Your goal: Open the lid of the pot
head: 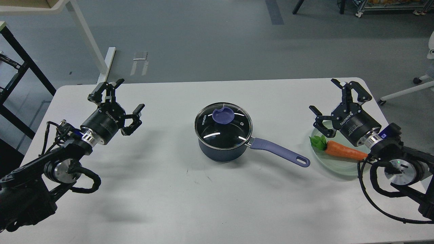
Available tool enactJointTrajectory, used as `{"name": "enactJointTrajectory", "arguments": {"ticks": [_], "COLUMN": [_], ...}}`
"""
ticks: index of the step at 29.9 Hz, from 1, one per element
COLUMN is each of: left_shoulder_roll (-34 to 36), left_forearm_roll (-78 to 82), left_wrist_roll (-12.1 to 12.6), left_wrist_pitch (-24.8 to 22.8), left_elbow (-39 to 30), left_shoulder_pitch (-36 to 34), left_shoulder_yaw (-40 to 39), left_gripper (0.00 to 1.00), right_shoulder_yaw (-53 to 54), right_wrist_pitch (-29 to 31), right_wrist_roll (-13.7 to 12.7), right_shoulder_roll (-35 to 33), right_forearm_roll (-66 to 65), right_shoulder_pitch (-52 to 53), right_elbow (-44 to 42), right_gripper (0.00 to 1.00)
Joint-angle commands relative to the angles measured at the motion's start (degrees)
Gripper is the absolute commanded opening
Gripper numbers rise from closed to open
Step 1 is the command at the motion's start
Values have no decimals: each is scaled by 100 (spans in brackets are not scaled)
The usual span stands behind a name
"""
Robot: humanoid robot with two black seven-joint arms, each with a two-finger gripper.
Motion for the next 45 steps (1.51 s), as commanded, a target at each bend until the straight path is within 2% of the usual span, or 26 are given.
{"name": "enactJointTrajectory", "arguments": {"ticks": [1,7,9,17,20,23,29,34,41,45], "left_shoulder_roll": [-8,176,421,712,835,835,870,941,941,950], "left_forearm_roll": [18,53,71,44,140,438,932,967,967,967], "left_wrist_roll": [7,69,86,-107,-124,-244,-244,-244,-244,-244], "left_wrist_pitch": [9,26,26,-105,-199,-199,-199,-199,-167,-150], "left_elbow": [12,345,494,689,627,557,276,-76,-243,-322], "left_shoulder_pitch": [10,-305,-569,-728,-912,-992,-1150,-1098,-1080,-1089], "left_shoulder_yaw": [-7,99,134,125,152,143,143,160,152,152], "left_gripper": [99,99,99,99,99,99,99,99,99,99], "right_shoulder_yaw": [33,-11,-19,-107,-702,-1467,-2277,-2742,-3833,-4009], "right_wrist_pitch": [-27,-88,-106,-510,-510,-510,-519,-580,-914,-932], "right_wrist_roll": [0,0,0,0,0,0,0,0,0,0], "right_shoulder_roll": [2,-139,-419,-1395,-1484,-1492,-1396,-966,-360,-69], "right_forearm_roll": [0,-131,-542,-3582,-5023,-6061,-8223,-9964,-10389,-10432], "right_shoulder_pitch": [6,120,339,1244,1990,2641,3363,3592,4181,4208], "right_elbow": [-5,74,170,1101,1269,1506,1884,1920,1762,1569], "right_gripper": [100,100,100,100,100,100,100,99,97,90]}}
